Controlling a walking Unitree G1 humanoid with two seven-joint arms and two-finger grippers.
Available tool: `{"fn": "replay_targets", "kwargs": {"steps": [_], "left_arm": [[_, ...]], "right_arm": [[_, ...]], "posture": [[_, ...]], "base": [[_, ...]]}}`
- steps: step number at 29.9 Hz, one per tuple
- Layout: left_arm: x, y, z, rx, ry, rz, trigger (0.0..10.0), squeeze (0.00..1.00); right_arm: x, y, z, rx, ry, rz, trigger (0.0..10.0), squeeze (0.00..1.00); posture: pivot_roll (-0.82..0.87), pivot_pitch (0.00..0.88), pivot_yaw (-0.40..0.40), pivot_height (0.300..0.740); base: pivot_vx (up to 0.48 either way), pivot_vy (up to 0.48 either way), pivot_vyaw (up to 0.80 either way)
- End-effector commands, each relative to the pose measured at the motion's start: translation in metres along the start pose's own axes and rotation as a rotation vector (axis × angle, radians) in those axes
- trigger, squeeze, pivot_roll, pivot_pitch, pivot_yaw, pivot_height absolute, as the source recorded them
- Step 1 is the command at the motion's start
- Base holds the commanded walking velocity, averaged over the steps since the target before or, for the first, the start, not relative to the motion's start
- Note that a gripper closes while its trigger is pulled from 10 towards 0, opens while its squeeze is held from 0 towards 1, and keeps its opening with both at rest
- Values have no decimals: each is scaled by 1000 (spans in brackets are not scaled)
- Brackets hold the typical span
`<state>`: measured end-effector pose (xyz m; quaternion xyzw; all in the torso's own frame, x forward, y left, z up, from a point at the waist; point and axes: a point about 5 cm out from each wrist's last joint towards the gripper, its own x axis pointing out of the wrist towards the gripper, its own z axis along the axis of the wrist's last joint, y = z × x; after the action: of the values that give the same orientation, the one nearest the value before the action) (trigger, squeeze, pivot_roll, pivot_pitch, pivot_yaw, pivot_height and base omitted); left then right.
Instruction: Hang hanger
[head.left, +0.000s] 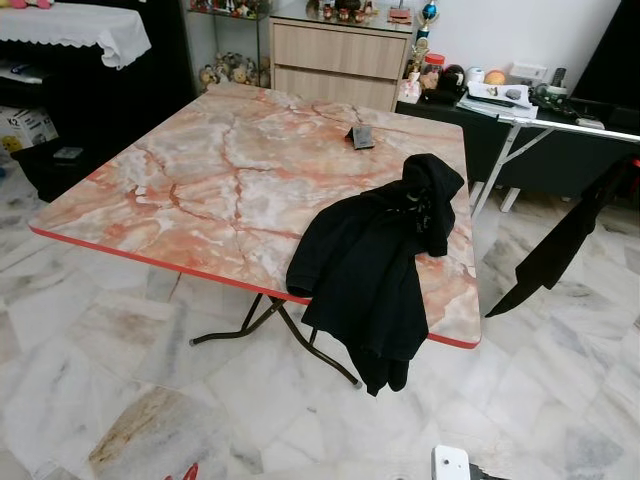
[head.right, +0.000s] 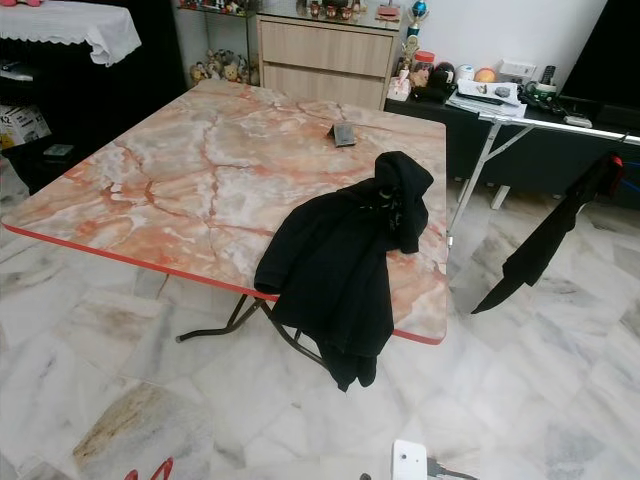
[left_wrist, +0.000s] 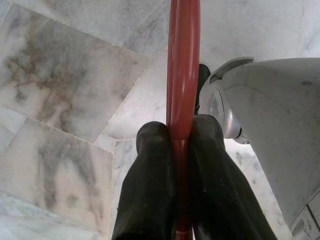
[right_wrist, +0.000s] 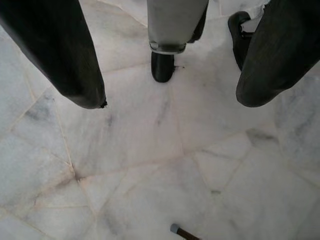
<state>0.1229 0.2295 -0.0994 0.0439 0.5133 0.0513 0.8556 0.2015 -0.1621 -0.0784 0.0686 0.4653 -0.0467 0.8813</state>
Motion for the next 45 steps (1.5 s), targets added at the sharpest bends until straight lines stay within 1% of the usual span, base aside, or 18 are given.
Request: {"fn": "replay_targets", "kwargs": {"steps": [1, 3, 6, 12, 19, 27, 29, 31, 35, 36, 38, 41, 42, 45], "left_arm": [[1, -14, 1, 7, 2, -45, 10000, 0], [1, -14, 2, 7, 0, -45, 10000, 0], [2, -14, 4, 4, -4, -45, 10000, 0], [2, -14, 6, 1, -5, -44, 10000, 0], [3, -16, 9, -7, -11, -41, 10000, 0], [3, -18, 10, -20, -11, -42, 10000, 0], [3, -18, 9, -25, -10, -40, 10000, 0], [3, -16, 6, -32, -5, -32, 10000, 0], [2, -16, 3, -15, 12, -34, 10000, 0], [2, -15, 1, -2, 18, -36, 10000, 0], [1, -15, -1, 0, 21, -34, 10000, 0], [0, -13, -5, -6, 26, -25, 10000, 0], [0, -13, -8, -17, 29, -21, 10000, 0], [-2, -12, -16, -29, 40, -17, 10000, 0]], "right_arm": [[0, -5, 3, 32, -1, -28, 10000, 0], [1, -5, 6, 36, -8, -30, 10000, 0], [0, -3, 2, 82, -6, -49, 10000, 0], [1, 0, 4, 86, -9, -38, 10000, 0], [1, 2, 8, 83, -33, -24, 10000, 0], [1, -1, 8, 88, -32, -27, 10000, 0], [1, -1, 7, 97, -29, -28, 10000, 0], [1, -1, 6, 117, -33, -26, 10000, 0], [0, -1, 5, 130, -38, -32, 10000, 0], [0, -1, 5, 156, -49, -33, 10000, 0], [0, -1, 5, 172, -55, -32, 10000, 0], [0, 0, 1, 174, -49, -32, 10000, 0], [-1, 0, -3, 157, -37, -31, 10000, 0], [-1, -1, -9, 163, -28, -36, 10000, 0]], "posture": [[21, 70, -62, 740], [21, 69, -62, 740], [27, 50, -65, 740], [38, 32, -68, 740], [50, 0, -74, 740], [66, 0, -84, 740], [83, 0, -94, 740], [78, 0, -81, 740], [68, 0, -62, 740], [68, 0, -60, 740], [68, 0, -63, 740], [77, 0, -68, 740], [81, 0, -70, 740], [87, 0, -70, 740]], "base": [[0, -480, 0], [0, -480, 0], [0, -480, -167], [0, -480, -686], [0, -411, 0], [0, -345, 0], [0, -341, 0], [0, -337, 0], [0, -343, 0], [0, -337, 0], [0, -341, 0], [0, -341, 0], [0, -337, 0], [0, -340, 0]]}}
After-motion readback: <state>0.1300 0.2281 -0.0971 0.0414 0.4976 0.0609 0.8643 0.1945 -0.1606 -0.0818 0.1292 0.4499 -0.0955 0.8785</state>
